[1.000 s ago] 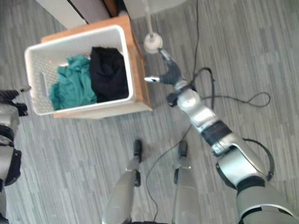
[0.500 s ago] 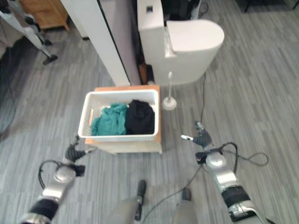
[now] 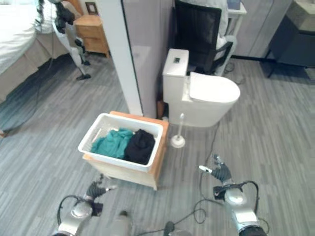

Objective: Grab the laundry basket,head to the washer,open it,put in the laundry and shut it.

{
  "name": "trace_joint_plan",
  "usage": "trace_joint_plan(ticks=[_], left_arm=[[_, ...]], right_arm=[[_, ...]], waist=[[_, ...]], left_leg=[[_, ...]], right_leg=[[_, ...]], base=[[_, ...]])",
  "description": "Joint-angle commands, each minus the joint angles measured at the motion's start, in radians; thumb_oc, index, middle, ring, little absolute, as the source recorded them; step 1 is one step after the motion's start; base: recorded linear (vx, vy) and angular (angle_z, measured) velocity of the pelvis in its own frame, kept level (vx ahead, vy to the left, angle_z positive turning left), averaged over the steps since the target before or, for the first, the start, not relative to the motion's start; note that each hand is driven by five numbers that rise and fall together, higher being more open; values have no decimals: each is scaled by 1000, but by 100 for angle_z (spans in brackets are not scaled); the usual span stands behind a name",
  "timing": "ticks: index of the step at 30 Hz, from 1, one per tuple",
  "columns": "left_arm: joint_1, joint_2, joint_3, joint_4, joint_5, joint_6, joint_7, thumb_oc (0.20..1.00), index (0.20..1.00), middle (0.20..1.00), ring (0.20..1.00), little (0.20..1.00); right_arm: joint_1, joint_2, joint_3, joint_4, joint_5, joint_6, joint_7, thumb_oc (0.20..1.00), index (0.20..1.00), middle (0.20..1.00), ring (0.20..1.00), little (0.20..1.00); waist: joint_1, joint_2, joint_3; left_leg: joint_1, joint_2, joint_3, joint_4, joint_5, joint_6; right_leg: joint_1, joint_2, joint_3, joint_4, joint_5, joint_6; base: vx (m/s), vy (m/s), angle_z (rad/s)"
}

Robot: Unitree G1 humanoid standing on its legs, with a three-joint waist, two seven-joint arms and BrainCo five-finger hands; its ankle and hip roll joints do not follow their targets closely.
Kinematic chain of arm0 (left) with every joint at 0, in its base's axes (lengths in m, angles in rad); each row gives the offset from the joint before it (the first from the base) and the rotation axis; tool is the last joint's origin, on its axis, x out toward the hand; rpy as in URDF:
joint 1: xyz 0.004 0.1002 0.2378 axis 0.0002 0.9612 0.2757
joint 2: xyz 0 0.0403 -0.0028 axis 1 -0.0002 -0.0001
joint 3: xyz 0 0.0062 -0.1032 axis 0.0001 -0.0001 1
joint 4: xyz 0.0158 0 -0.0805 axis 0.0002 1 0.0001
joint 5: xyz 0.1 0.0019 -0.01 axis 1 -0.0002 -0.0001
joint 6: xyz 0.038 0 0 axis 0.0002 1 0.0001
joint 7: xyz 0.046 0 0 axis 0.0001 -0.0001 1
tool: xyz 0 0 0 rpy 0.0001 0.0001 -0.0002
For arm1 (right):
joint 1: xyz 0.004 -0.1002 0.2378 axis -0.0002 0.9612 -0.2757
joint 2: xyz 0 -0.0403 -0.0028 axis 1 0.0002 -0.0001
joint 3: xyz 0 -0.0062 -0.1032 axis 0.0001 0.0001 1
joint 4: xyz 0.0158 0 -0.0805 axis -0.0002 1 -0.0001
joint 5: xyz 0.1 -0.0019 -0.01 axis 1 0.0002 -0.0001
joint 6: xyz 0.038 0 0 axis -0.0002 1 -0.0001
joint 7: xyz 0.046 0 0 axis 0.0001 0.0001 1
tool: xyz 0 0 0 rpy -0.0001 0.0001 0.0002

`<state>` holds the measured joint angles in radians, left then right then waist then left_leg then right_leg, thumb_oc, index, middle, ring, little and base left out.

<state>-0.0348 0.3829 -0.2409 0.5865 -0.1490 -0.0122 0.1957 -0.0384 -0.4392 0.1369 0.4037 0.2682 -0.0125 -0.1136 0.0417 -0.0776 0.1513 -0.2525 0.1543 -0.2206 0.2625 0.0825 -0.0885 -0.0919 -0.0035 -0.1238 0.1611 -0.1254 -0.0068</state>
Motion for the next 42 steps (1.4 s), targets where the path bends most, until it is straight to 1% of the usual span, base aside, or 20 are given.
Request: trace_joint_plan(ticks=[1, 2, 3, 6, 8, 11, 15, 16, 17, 18, 19, 21, 25, 27, 29, 32, 37, 38, 41, 42], left_arm=[[-49, 35, 41, -79, 67, -37, 63, 1000, 1000, 1000, 1000, 1000], [-52, 44, 50, -93, 90, -40, 79, 1000, 1000, 1000, 1000, 1000], [-52, 61, 74, -142, 123, -48, 100, 1000, 1000, 1000, 1000, 1000], [-52, 86, 104, -179, 155, -47, 123, 1000, 1000, 1000, 1000, 1000], [-53, 115, 153, -226, 194, -43, 161, 1000, 1000, 1000, 1000, 1000], [-58, 143, 209, -308, 230, -44, 186, 1000, 1000, 1000, 1000, 1000], [-126, 191, 255, -351, 287, -33, 227, 1000, 1000, 1000, 1000, 1000], [-167, 215, 261, -341, 292, -26, 239, 1000, 1000, 1000, 1000, 1000], [-244, 262, 258, -308, 305, -9, 245, 1000, 1000, 1000, 1000, 1000], [-363, 312, 220, -241, 308, 15, 256, 1000, 1000, 1000, 1000, 1000], [-381, 315, 210, -228, 306, 12, 260, 1000, 1000, 1000, 1000, 1000], [-504, 372, 157, -155, 307, 39, 254, 1000, 1000, 1000, 1000, 1000], [-820, 460, -40, 92, 247, 81, 212, 1000, 1000, 1000, 1000, 1000], [-950, 469, -125, 192, 239, 93, 204, 1000, 1000, 1000, 1000, 1000], [-1083, 460, -214, 347, 233, 100, 197, 1000, 1000, 1000, 1000, 1000], [-1275, 435, -350, 591, 210, 85, 162, 1000, 1000, 1000, 1000, 1000], [-1393, 422, -431, 759, 191, 85, 124, 1000, 1000, 1000, 1000, 1000], [-1409, 432, -425, 807, 177, 91, 117, 1000, 1000, 1000, 1000, 1000], [-1422, 465, -437, 820, 182, 92, 126, 1000, 1000, 1000, 1000, 1000], [-1425, 526, -449, 815, 213, 100, 138, 1000, 1000, 1000, 1000, 1000]], right_arm=[[-24, -32, -38, -70, 47, -72, -27, 1000, 1000, 1000, 1000, 1000], [-22, -31, -47, -78, 43, -75, -29, 1000, 1000, 1000, 1000, 1000], [-26, -28, -56, -102, 35, -75, -33, 1000, 1000, 1000, 1000, 1000], [-40, -18, -54, -106, 28, -71, -32, 1000, 1000, 1000, 1000, 1000], [-63, -6, -39, -108, 12, -66, -27, 1000, 1000, 1000, 1000, 1000], [-84, 2, -29, -103, 1, -57, -18, 1000, 1000, 1000, 1000, 1000], [-94, 7, -39, -113, 6, -61, -14, 1000, 1000, 1000, 1000, 1000], [-105, 5, -36, -115, 8, -60, -11, 1000, 1000, 1000, 1000, 1000], [-113, 1, -33, -123, 18, -60, -6, 1000, 1000, 1000, 1000, 1000], [-134, -3, -16, -127, 27, -60, -2, 1000, 1000, 1000, 1000, 1000], [-138, 0, -22, -124, 28, -61, -2, 1000, 1000, 1000, 1000, 1000], [-161, -7, -2, -131, 54, -66, 1, 1000, 1000, 1000, 1000, 1000], [-235, -6, 31, -114, 114, -74, -10, 1000, 1000, 1000, 1000, 1000], [-260, -10, 47, -107, 134, -81, -21, 1000, 1000, 1000, 1000, 1000], [-287, -26, 75, -111, 154, -93, -27, 1000, 1000, 1000, 1000, 1000], [-324, -45, 95, -111, 195, -122, -37, 1000, 1000, 1000, 1000, 1000], [-332, -52, 122, -116, 224, -132, -31, 1000, 1000, 1000, 1000, 1000], [-334, -55, 133, -119, 232, -132, -28, 1000, 1000, 1000, 1000, 1000], [-319, -62, 128, -139, 242, -138, -19, 1000, 1000, 1000, 1000, 1000], [-292, -78, 113, -175, 242, -148, -4, 1000, 1000, 1000, 1000, 1000]], waist=[[8, 35, -7], [7, 41, -12], [12, 47, -15], [24, 45, -16], [42, 37, -21], [58, 25, -29], [58, 3, -35], [57, -4, -35], [53, -18, -32], [48, -36, -18], [52, -39, -14], [44, -58, 11], [40, -104, 77], [40, -123, 101], [28, -142, 123], [13, -166, 149], [1, -193, 174], [0, -209, 179], [2, -221, 179], [3, -233, 179]], left_leg=[[88, 38, 14, -221, -6, -14], [92, 30, 25, -213, -11, -22], [113, 0, 44, -202, -38, -21], [141, -18, 70, -209, -55, -14], [168, -34, 96, -223, -74, -1], [191, -40, 123, -243, -86, 7], [195, -40, 128, -264, -88, 6], [197, -36, 129, -275, -86, 5], [197, -27, 131, -287, -82, 4], [189, -16, 130, -292, -73, 1], [187, -16, 129, -292, -72, 0], [170, -5, 124, -291, -66, -3], [115, 21, 111, -277, -52, -8], [95, 29, 102, -274, -44, -10], [75, 38, 97, -274, -34, -16], [45, 49, 91, -275, -21, -20], [22, 62, 94, -275, -13, -23], [18, 67, 103, -273, -14, -23], [15, 74, 108, -275, -15, -25], [8, 80, 103, -282, -12, -28]], right_leg=[[71, -59, 66, -66, 24, 96], [77, -73, 62, -59, 23, 100], [86, -106, 68, -45, 30, 111], [93, -130, 76, -47, 39, 123], [98, -154, 88, -58, 53, 139], [97, -175, 96, -75, 67, 152], [104, -185, 90, -108, 78, 160], [102, -184, 90, -113, 81, 161], [94, -179, 88, -117, 82, 164], [82, -171, 88, -115, 84, 164], [80, -170, 88, -114, 84, 163], [63, -159, 91, -112, 89, 164], [19, -135, 84, -109, 109, 167], [8, -127, 80, -113, 119, 169], [-7, -119, 78, -118, 131, 173], [-34, -110, 73, -126, 147, 180], [-58, -100, 75, -142, 167, 188], [-67, -95, 86, -154, 181, 190], [-73, -92, 88, -167, 188, 191], [-76, -89, 83, -173, 188, 190]], base=[[127, 169, -28], [224, 367, -46], [153, 280, -41], [95, 204, -31], [73, 182, -21], [42, 126, -30], [17, 52, 0], [-21, 26, 4], [-75, 1, 5], [-73, -10, 1], [-93, -29, 2], [-112, -35, 1], [-141, -57, -3], [-86, -48, 0], [-91, -51, 12], [-60, -18, 2], [-14, -5, 0], [-4, -7, -3], [3, -17, -6], [12, -27, -3]])
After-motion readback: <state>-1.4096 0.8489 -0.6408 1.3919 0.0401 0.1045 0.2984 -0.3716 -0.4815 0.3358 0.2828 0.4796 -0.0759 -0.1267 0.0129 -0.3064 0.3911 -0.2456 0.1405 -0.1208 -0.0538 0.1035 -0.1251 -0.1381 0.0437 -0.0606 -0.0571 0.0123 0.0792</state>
